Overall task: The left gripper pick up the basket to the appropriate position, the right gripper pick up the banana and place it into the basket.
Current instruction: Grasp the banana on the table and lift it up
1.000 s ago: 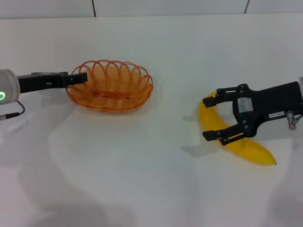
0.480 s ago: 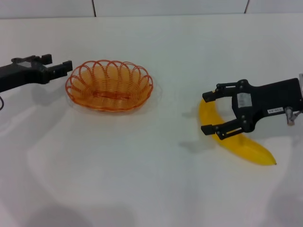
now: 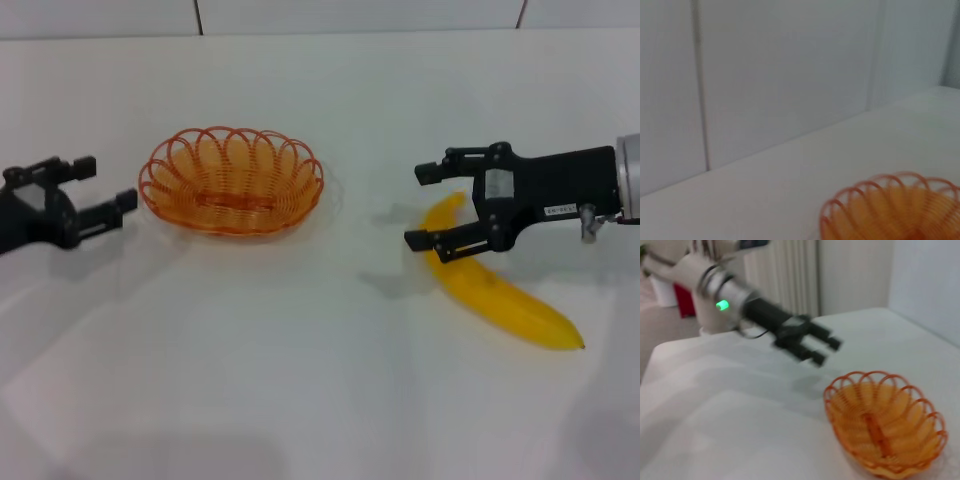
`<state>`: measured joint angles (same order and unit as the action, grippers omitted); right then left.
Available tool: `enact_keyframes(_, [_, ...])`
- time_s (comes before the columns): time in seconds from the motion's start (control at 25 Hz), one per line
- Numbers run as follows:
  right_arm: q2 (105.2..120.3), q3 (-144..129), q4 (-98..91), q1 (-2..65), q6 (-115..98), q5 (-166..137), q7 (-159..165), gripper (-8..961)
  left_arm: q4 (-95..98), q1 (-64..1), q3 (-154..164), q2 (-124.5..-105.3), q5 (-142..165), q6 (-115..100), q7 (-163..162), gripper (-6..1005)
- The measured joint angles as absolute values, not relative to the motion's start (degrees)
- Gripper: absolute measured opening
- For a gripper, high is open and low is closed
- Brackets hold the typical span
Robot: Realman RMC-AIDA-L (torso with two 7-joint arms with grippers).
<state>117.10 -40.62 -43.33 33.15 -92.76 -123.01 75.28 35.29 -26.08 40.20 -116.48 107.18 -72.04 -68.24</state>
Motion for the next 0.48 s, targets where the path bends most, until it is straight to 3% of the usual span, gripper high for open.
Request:
enact_keyframes(0.32, [117.33, -42.0, -45.9, 31.6, -92.2, -122.2, 79.0, 905, 35.3, -20.3, 39.7, -116.23, 102.2, -81.7, -60.4, 741])
enact_keyframes(0.48, [117.88, -50.0, -58.6, 26.6, -92.6, -120.5, 87.9, 905, 34.8, -19.8, 39.7, -116.25, 102.3, -81.9, -59.7, 741])
